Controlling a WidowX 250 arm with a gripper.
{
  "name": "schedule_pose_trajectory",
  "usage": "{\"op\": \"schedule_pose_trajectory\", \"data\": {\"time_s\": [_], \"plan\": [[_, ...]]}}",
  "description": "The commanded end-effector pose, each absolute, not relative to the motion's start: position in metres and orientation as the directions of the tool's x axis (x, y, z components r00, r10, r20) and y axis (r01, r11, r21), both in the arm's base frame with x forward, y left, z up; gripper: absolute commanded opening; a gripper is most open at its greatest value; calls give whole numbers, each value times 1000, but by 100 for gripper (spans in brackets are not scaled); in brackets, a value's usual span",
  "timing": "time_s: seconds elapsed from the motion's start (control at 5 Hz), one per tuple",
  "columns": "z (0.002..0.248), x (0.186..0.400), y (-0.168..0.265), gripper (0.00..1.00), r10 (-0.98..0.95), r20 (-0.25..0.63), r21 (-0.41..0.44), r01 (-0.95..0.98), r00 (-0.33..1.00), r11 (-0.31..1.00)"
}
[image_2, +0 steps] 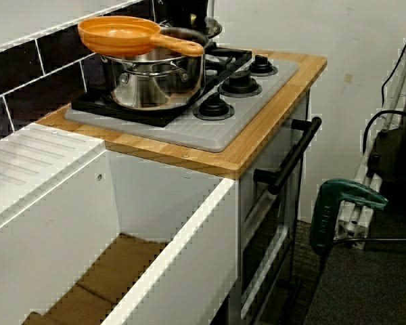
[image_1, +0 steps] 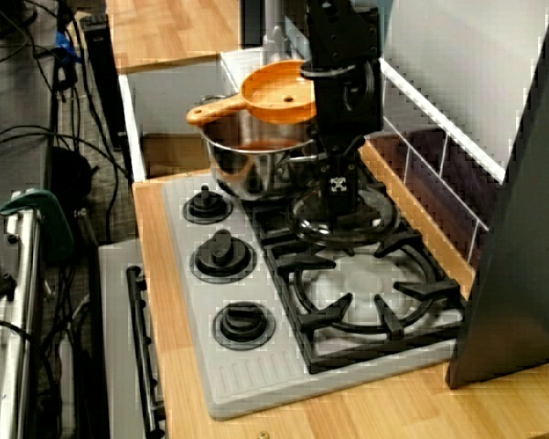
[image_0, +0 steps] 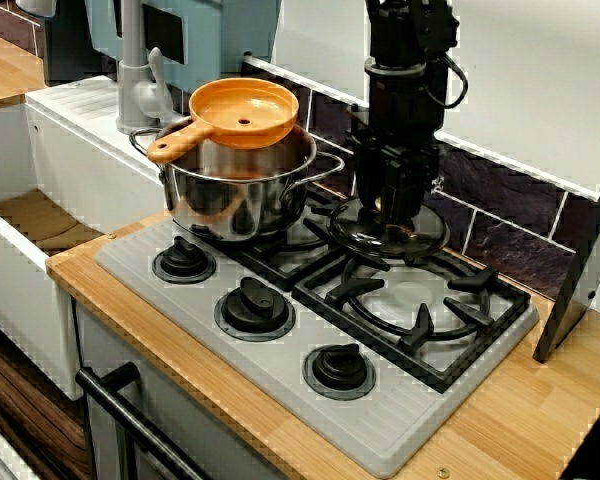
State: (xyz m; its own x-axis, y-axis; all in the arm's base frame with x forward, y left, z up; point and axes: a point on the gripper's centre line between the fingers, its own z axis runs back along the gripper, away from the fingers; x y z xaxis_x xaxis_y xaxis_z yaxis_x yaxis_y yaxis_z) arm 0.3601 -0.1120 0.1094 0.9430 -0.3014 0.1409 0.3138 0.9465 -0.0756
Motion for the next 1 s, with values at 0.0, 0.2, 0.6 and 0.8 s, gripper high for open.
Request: {"op": "schedule_pose_trajectory", "data": {"time_s": [0.0,0.2,0.6,0.8], "plan": [[157,356,-102,0,-288,245,-93,318,926,943],[170,353,-97,0,-284,254,-111,319,925,941],[190,343,-86,0,-276,268,-134,320,923,938],[200,336,-79,0,-272,279,-148,322,921,935]]}}
